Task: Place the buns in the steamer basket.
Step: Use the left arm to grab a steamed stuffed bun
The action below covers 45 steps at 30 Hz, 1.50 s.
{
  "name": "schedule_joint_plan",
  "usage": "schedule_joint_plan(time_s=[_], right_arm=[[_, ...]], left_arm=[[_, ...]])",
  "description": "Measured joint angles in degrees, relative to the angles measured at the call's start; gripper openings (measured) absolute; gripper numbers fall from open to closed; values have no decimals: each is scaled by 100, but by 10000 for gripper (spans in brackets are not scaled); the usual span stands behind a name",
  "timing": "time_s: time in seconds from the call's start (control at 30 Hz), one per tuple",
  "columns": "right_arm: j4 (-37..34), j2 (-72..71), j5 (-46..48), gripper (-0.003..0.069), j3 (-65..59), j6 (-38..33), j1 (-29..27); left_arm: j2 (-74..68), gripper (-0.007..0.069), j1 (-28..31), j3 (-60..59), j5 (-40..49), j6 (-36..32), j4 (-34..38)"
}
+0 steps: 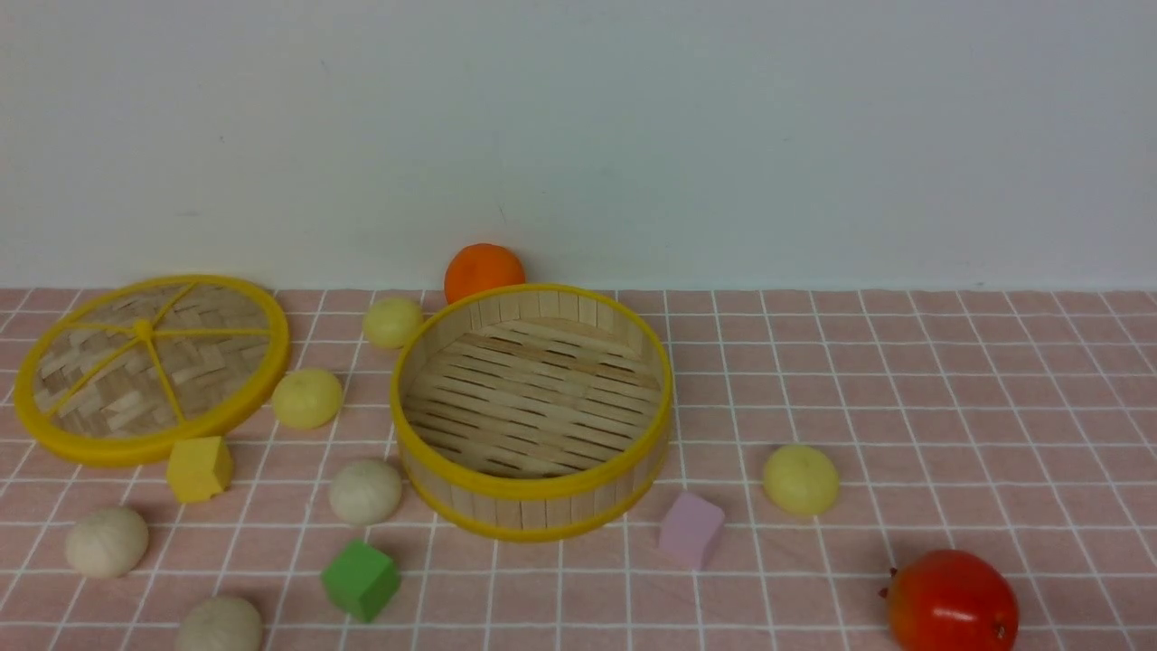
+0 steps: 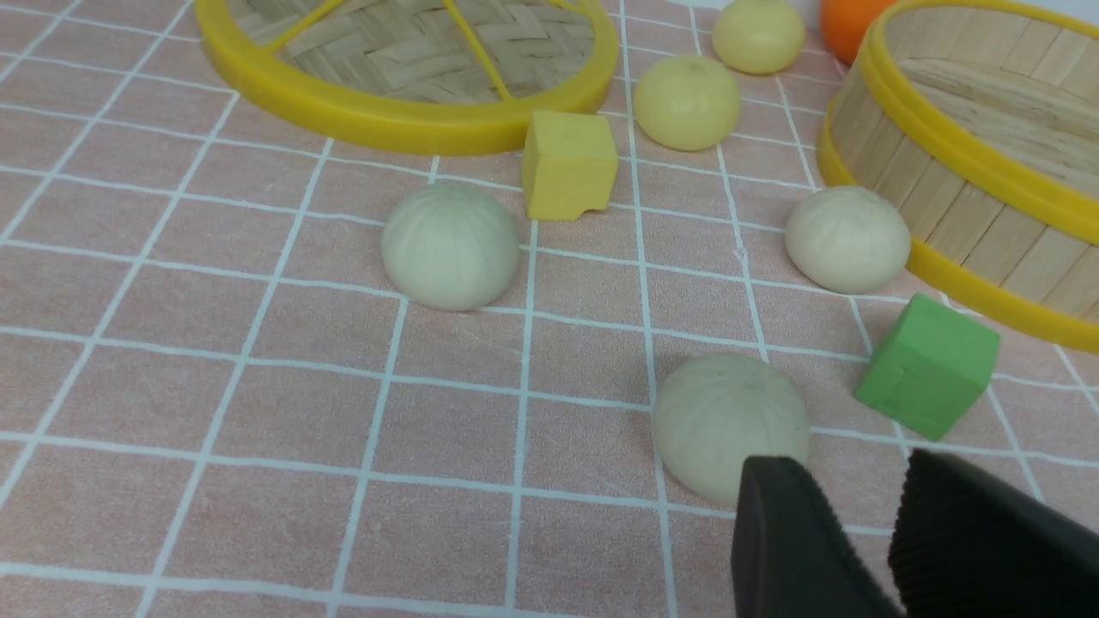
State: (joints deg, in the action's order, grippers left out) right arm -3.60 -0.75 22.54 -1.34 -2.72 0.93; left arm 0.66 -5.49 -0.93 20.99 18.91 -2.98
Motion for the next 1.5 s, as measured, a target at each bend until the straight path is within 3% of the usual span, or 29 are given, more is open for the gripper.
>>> schedule_joint_plan(time_s=[0.2,0.4,0.6,0.67,0.77,0.97,1.07,1.2,1.5], right_arm=[[0,0,0,239,0,0,0],[0,0,0,239,0,0,0],[0,0,0,239,0,0,0],[0,0,0,239,0,0,0],[0,0,0,239,0,0,0],[0,0,0,239,0,0,0],[0,0,0,239,0,0,0],[0,0,0,239,0,0,0],[0,0,0,239,0,0,0]], left_arm=[[0,241,0,-5,-52,0,0],[0,241,0,-75,-682,0,5],[0,241,0,-79,-2638,490,376],[0,241,0,-27,-2874,671,500],[0,241,0,273,-2691,839,570],[-706,241,0,1983,-1467,1232,692],[-1611,241,0,3087,-89,1454,803],[-2527,241,0,3637,843,1514,772],[-4726,241,6,3713,219,1535,448]])
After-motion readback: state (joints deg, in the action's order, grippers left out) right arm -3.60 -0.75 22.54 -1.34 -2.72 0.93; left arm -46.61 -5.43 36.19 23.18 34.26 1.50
